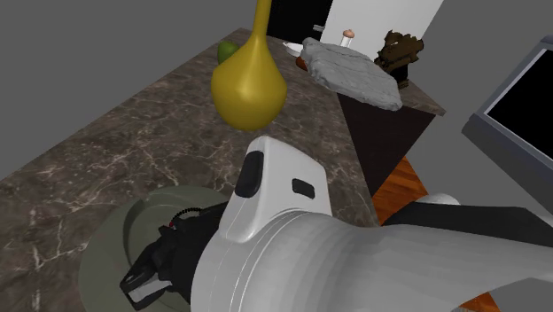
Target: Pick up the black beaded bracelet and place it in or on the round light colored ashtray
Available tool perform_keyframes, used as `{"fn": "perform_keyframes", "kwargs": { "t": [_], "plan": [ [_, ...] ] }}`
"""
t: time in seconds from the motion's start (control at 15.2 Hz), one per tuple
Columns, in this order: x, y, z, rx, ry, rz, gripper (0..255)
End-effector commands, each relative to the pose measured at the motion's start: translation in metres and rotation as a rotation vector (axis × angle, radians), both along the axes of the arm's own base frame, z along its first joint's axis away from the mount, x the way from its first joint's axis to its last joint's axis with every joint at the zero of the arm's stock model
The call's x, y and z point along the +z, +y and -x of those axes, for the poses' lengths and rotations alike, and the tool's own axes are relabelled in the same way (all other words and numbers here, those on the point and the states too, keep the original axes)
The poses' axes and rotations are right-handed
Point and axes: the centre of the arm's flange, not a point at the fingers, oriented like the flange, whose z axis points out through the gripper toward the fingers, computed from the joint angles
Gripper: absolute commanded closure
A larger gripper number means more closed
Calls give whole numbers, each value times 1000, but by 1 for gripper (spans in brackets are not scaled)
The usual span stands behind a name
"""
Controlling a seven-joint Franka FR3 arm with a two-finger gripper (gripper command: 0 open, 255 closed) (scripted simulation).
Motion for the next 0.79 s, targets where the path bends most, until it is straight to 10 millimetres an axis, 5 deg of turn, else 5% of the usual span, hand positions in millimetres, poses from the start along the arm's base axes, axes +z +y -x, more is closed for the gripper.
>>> {"fn": "perform_keyframes", "kwargs": {
  "t": [0.0, 0.33, 0.4, 0.73],
  "plan": [
    [-1, 0, 0, 0, 0, 0, 255],
    [-1, 0, 0, 0, 0, 0, 255],
    [-1, 0, 0, 0, 0, 0, 0],
    [-1, 0, 0, 0, 0, 0, 0]
  ]
}}
